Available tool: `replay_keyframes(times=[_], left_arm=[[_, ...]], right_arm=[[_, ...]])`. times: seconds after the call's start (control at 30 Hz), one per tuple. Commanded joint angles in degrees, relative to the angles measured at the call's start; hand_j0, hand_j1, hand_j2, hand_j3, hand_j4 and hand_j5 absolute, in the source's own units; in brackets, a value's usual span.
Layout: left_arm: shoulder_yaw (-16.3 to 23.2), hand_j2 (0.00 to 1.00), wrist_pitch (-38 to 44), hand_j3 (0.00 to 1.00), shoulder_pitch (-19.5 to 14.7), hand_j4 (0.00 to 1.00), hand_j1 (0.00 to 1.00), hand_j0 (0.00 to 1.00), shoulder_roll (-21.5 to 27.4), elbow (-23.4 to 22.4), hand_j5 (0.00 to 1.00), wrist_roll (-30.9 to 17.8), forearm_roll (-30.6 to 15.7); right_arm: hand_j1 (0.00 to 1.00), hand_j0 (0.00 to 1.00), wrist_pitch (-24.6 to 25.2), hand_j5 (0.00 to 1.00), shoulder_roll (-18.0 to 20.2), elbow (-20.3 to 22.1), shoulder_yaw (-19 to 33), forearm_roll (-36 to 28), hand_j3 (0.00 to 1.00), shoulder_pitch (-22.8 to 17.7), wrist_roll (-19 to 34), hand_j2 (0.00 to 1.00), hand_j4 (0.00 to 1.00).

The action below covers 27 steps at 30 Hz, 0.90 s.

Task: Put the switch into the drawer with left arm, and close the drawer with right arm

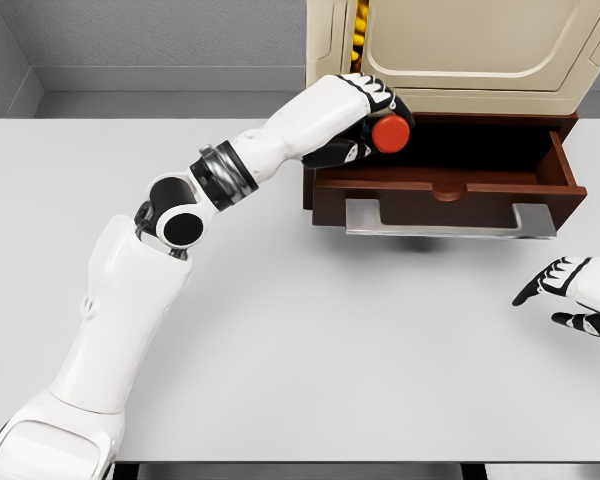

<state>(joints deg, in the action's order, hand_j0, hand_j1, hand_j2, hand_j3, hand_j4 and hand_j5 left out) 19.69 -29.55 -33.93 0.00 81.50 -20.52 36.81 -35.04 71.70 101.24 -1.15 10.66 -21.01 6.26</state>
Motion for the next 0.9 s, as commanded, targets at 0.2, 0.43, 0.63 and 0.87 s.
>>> replay_keyframes(times=[0.2,0.43,0.63,0.87], left_arm=[[0.0,0.79,0.1,0.79,0.0,0.79,0.79,0.79,0.0,0.3,0.79,0.0,-0.3],[0.1,0.79,0.0,0.79,0.0,0.79,0.79,0.79,0.0,0.5,0.79,0.0,-0.3],[0.4,0.85,-0.4,0.85,0.7,0.85,0.85,0.85,0.0,4.0,0.85,0.0,-0.5],[-0.4,1.00,-5.4,1.00,1.4,1.00,1.00,1.00,8.7,16.3,1.00,0.0,-6.3]], right_arm=[[0.65,0.65,0.0,0.65,0.1,0.0,0.0,-0.4,0.65,0.0,0.0,0.65,0.65],[0.65,0.65,0.0,0.65,0.1,0.0,0.0,-0.4,0.65,0.0,0.0,0.65,0.65],[0.65,0.65,0.0,0.65,0.2,0.1,0.0,-0.4,0.65,0.6,0.1,0.65,0.65],[0.65,0.65,0.0,0.65,0.1,0.0,0.0,-0.6,0.65,2.5,0.0,0.65,0.65]])
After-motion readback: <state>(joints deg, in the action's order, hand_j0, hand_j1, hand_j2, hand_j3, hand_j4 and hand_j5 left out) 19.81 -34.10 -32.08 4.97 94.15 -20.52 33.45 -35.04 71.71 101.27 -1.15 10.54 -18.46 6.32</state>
